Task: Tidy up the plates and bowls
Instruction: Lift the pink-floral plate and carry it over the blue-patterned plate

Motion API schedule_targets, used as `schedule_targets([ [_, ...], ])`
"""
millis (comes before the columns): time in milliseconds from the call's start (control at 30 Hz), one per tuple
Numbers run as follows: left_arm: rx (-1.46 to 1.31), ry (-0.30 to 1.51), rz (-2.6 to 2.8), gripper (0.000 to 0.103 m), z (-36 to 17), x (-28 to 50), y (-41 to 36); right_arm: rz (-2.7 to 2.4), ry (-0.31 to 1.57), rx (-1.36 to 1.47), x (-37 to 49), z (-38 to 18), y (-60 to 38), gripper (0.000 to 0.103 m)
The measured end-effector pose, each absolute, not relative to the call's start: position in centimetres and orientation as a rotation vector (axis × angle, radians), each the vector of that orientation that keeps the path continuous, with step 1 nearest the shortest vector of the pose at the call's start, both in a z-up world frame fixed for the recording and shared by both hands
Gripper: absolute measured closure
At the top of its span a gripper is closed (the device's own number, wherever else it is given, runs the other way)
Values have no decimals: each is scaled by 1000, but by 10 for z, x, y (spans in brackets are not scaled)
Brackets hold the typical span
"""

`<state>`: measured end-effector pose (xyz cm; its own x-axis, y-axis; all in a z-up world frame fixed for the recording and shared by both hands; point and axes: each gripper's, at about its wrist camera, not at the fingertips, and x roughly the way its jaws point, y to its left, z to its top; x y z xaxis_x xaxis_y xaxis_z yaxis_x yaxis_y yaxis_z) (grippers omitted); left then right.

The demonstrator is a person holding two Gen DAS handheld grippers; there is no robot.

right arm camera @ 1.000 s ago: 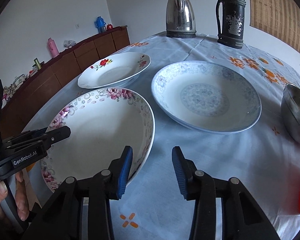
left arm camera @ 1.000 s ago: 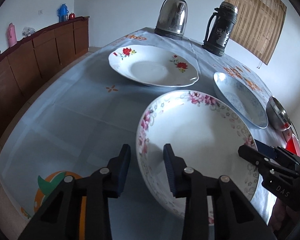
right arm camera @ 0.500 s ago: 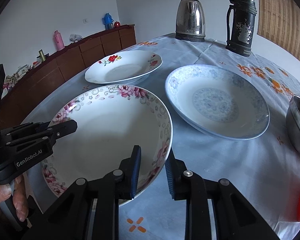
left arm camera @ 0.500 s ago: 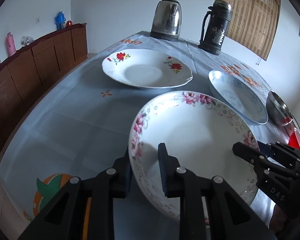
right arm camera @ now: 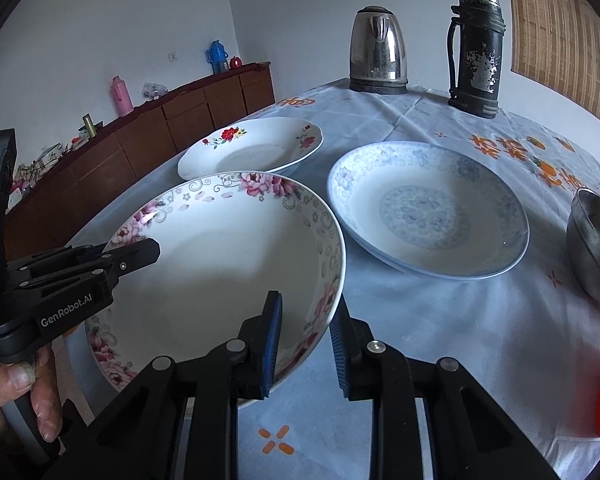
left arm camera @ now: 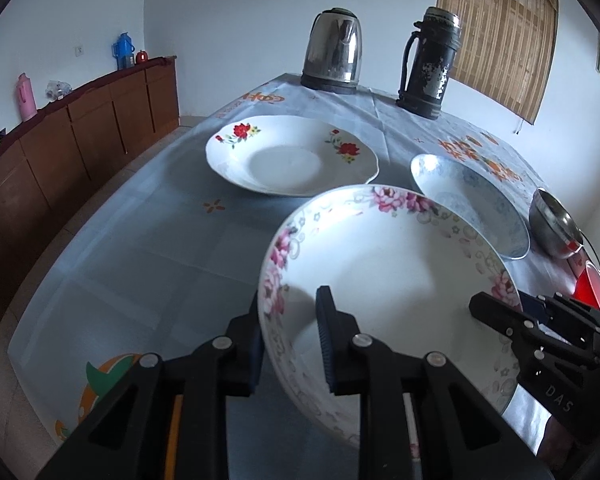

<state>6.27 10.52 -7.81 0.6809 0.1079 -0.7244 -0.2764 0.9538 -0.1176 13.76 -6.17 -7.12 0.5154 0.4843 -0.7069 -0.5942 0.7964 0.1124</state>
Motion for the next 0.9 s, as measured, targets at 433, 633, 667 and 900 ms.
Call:
schedule_targets([
  [433, -192, 764, 205, 81, -61, 67, 93, 638, 756, -125, 134, -60, -75, 77],
  [633, -173, 752, 187, 81, -55, 74, 82, 617, 738, -113, 139, -55, -84, 77],
  [667, -169, 750, 184, 81, -54, 75, 81, 613, 736, -110, 140, -54, -85, 77],
  [900, -146, 733, 161, 82, -46, 88, 71, 582, 719, -98, 150, -49, -94, 77],
])
